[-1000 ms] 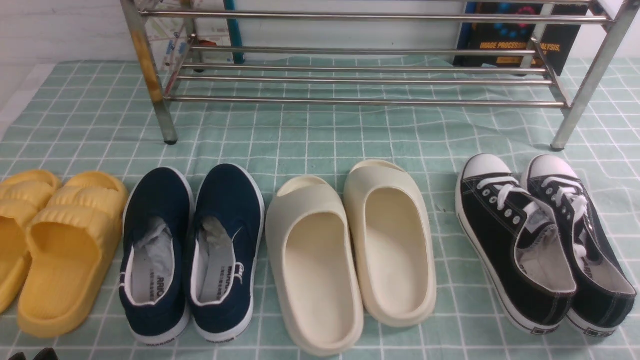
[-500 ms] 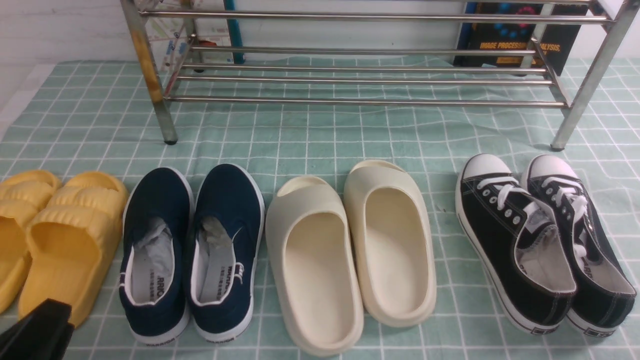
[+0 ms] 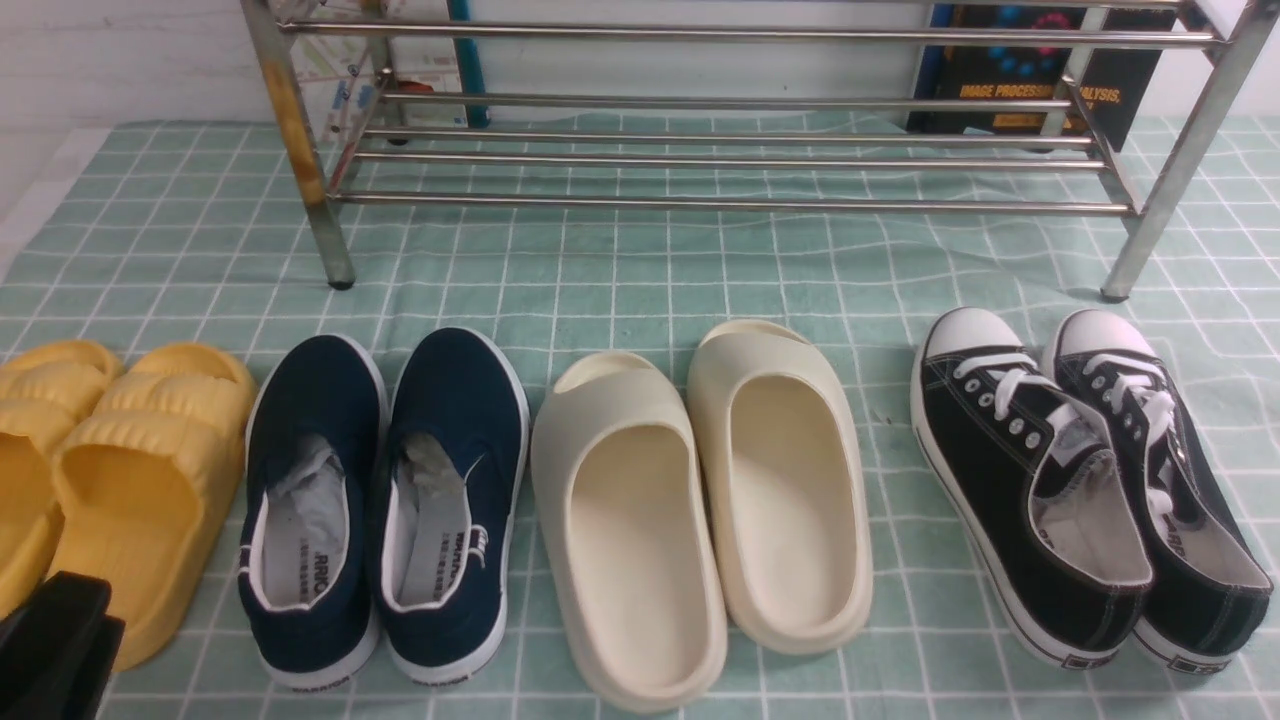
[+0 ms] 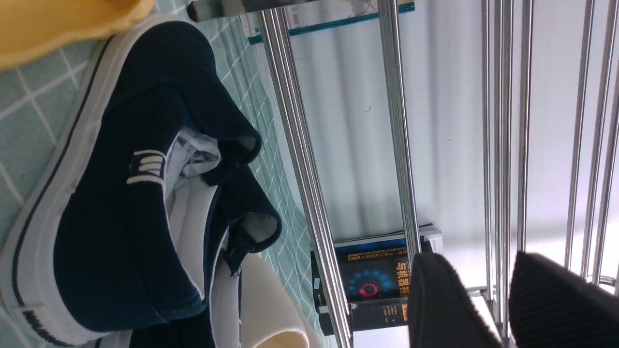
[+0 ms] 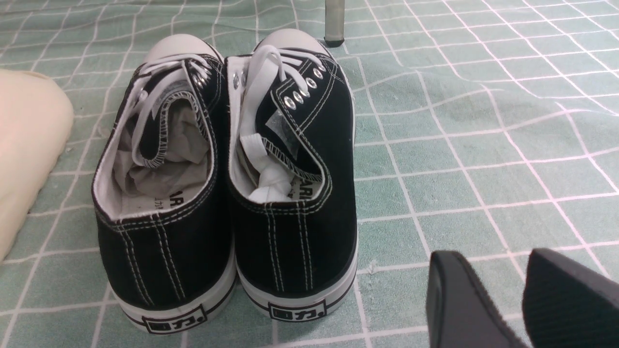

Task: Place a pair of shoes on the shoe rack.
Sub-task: Use the left arm to grab the shoe closest to it

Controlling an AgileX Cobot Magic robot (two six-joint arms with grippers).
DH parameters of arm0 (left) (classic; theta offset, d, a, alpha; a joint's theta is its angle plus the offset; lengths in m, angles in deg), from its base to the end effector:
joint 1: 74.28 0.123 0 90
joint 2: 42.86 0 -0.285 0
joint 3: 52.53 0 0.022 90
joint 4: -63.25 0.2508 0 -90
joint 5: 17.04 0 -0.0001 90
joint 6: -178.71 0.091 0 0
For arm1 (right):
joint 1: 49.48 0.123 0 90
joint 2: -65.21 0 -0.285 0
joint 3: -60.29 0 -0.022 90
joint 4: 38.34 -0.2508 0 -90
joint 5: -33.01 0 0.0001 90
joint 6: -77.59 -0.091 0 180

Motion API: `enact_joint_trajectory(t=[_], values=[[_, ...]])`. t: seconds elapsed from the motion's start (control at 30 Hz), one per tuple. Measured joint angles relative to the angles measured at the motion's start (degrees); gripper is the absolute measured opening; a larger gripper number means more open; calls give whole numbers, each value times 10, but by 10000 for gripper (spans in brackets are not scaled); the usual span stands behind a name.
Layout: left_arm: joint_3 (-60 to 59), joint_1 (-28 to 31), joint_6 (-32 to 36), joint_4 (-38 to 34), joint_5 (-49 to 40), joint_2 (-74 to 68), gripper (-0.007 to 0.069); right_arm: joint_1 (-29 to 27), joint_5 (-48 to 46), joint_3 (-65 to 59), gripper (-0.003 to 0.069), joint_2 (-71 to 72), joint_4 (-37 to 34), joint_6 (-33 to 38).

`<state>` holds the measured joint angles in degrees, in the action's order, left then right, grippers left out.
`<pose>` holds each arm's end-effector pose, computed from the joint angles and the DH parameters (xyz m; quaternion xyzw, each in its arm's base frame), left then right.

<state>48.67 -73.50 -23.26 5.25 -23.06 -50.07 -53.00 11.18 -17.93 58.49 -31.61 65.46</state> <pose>0.0566 -0.0074 0.1994 -0.4296 0.5555 -0.4768 0.5288 0.0516 -0.0072 0.1743 0.0787 0.7980 -0.0052 0.5975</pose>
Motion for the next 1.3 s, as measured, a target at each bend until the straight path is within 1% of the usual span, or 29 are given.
enact_joint_trajectory(t=[0.07,0.13,0.17,0.2,0.23,0.27,0.33,0.4,0.43,0.47,0.5,0.53,0.57,0.63,0.7,0.73,0.83,0.97,1.07,1.1,1.13,1.17,1.2,1.23,1.3], values=[[13,0,10,0,-2,0,239,0,0,0,246,0,0,0],[57,0,50,11,-8,0,239,0,0,0,246,0,0,0],[61,0,54,11,-8,0,239,0,0,0,246,0,0,0],[99,0,94,26,-21,0,239,0,0,0,246,0,0,0],[104,0,99,31,-26,0,239,0,0,0,246,0,0,0],[143,0,138,50,-44,-3,237,0,0,0,246,0,0,0],[192,0,172,87,-73,-34,222,0,0,0,246,0,0,0],[236,0,186,131,-106,-85,187,0,0,0,246,0,0,0],[267,0,192,172,-143,-127,148,0,0,0,246,0,0,0],[272,0,192,172,-143,-135,148,0,0,0,246,0,0,0],[322,0,195,239,-213,-205,86,0,0,0,246,0,0,0],[327,0,195,239,-213,-213,86,0,0,0,246,0,0,0],[368,0,195,286,-280,-269,36,0,0,0,246,0,0,0],[428,0,197,358,-370,-355,-14,0,0,0,246,0,0,0],[470,0,197,410,-455,-422,-13,0,0,0,246,0,0,0],[508,0,197,460,-523,-491,-13,0,0,0,246,0,0,0],[545,0,197,508,-577,-583,-13,0,0,0,246,0,0,0],[564,0,197,514,-577,-670,-13,0,0,0,246,0,0,0],[567,0,197,510,-568,-709,-12,0,0,0,246,0,0,0],[568,0,197,506,-560,-730,6,0,0,0,246,0,0,0],[568,0,197,506,-560,-732,9,0,0,0,246,0,0,0],[569,0,197,505,-559,-742,30,0,0,0,246,0,0,0],[569,0,197,503,-554,-756,83,0,0,0,246,0,0,0],[569,0,197,503,-553,-757,89,0,0,0,246,0,0,0],[569,0,198,497,-542,-768,190,0,0,0,246,0,0,0]])
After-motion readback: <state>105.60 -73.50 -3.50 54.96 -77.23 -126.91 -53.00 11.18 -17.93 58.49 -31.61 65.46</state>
